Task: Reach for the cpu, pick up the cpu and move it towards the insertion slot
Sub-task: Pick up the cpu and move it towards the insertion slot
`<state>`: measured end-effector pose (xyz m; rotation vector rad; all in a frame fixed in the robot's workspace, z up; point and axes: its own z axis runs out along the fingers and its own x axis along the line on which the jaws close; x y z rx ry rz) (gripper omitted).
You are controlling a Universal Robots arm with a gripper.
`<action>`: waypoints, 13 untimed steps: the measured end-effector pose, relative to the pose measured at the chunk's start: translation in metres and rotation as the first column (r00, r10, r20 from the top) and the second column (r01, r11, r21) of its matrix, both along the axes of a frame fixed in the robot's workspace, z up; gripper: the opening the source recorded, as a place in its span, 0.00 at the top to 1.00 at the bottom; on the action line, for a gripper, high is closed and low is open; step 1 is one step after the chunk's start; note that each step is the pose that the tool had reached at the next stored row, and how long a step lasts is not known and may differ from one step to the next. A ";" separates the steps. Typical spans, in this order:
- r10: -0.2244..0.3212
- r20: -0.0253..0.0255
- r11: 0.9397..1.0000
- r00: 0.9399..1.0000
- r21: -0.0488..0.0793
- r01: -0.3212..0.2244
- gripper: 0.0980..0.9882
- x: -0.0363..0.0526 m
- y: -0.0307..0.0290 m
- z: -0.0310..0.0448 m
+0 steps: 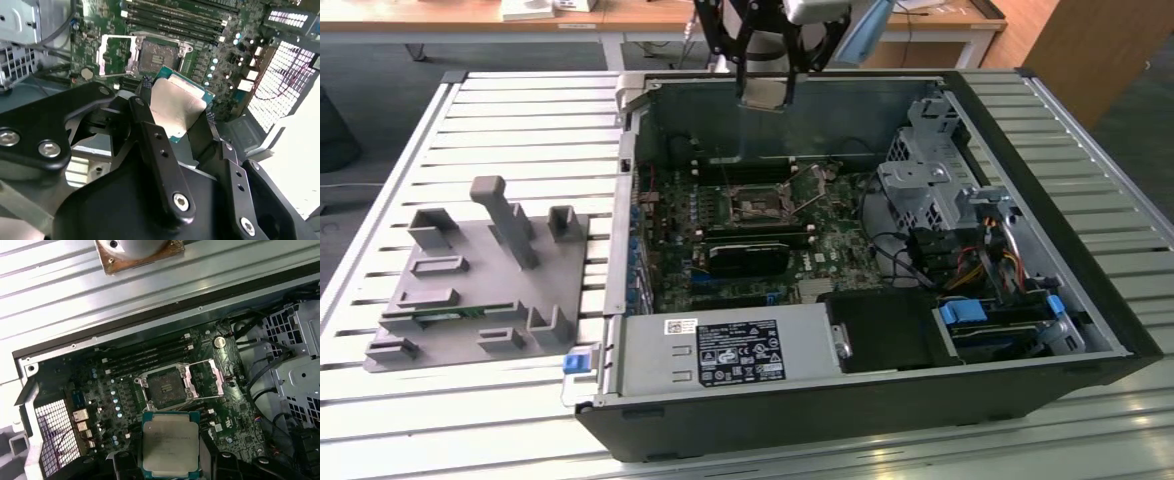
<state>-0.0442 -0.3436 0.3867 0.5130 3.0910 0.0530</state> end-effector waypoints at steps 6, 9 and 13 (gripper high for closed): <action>-0.082 0.000 0.997 0.997 -0.001 0.082 0.50 0.0000 0.0003 -0.0011; -0.125 0.000 0.992 0.992 -0.001 0.125 0.50 0.0000 0.0004 -0.0020; -0.181 0.000 0.983 0.983 -0.001 0.181 0.50 0.0000 0.0006 -0.0034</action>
